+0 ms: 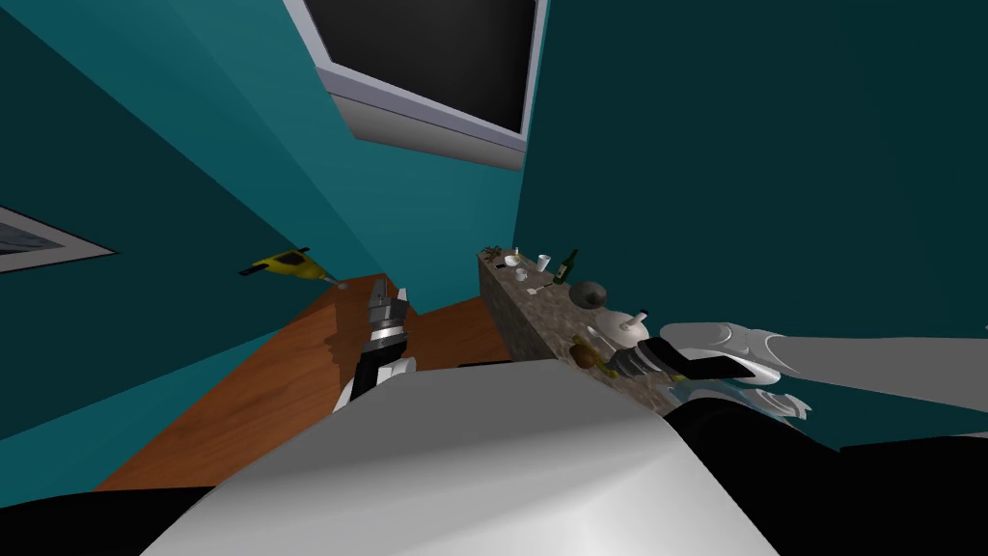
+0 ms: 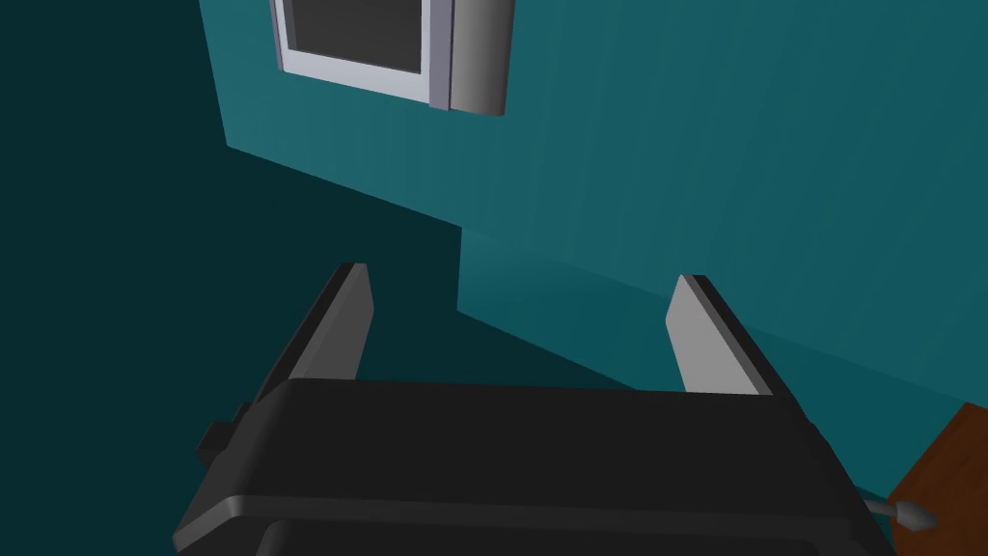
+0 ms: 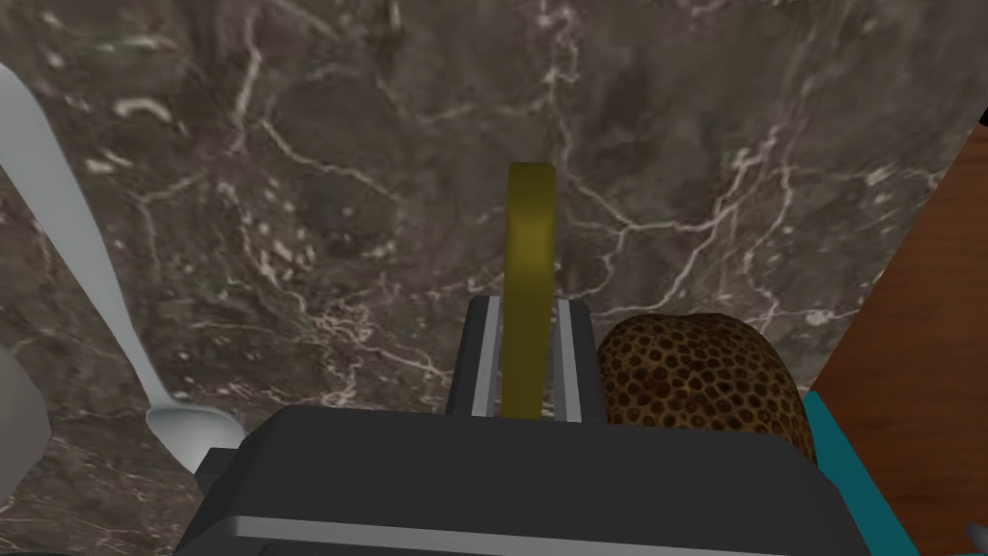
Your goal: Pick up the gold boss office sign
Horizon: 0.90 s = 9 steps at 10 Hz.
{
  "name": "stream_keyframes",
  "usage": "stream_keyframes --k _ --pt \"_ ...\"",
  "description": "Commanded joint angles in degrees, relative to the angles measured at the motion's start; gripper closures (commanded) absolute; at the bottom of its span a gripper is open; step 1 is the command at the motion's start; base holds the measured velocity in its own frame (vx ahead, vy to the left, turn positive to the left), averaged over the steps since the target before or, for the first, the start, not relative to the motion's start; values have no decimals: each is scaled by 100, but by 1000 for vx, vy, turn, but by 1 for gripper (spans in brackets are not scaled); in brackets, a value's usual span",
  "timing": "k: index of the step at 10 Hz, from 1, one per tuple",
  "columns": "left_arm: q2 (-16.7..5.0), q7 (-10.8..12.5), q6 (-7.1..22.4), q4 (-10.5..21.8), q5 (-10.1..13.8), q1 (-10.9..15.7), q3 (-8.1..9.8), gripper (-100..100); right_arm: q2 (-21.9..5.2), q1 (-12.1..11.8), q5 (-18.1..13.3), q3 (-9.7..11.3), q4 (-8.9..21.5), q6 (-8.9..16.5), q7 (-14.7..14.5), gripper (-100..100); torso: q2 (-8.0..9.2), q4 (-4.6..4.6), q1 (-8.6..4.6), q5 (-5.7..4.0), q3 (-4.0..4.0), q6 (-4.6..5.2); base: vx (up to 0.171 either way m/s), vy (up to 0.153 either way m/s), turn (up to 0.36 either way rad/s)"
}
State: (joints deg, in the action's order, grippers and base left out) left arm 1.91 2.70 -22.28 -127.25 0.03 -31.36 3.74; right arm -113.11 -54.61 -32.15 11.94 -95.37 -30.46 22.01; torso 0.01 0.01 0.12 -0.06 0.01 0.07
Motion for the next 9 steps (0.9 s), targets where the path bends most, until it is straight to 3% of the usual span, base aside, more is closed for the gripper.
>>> stream_keyframes --k 1,2,3,7,8,9 --pt "0 0 0 0 0 0 0 0 0 0 0 0 0 0 0 100 0 0 0 0 0 0 0 0 0" --pt "0 0 0 0 0 0 0 0 0 0 0 0 0 0 1 0 0 0 0 0 0 0 0 0 0" --pt "0 0 0 0 0 0 0 0 -161 109 145 95 -62 -11 -19 100 1 0 1 0 0 0 -16 -10 -94" --pt "0 0 0 0 0 0 0 0 -588 250 267 -36 -105 -208 171 100 14 3 -2 0 8 2 -34 -12 -81" --pt "0 0 0 0 0 0 0 0 -505 249 260 31 -97 -161 105 100 13 3 1 3 8 1 -13 -3 -12" --pt "0 0 0 0 0 0 0 0 -519 260 267 35 -100 -170 114 0 9 2 2 1 6 1 0 0 0"
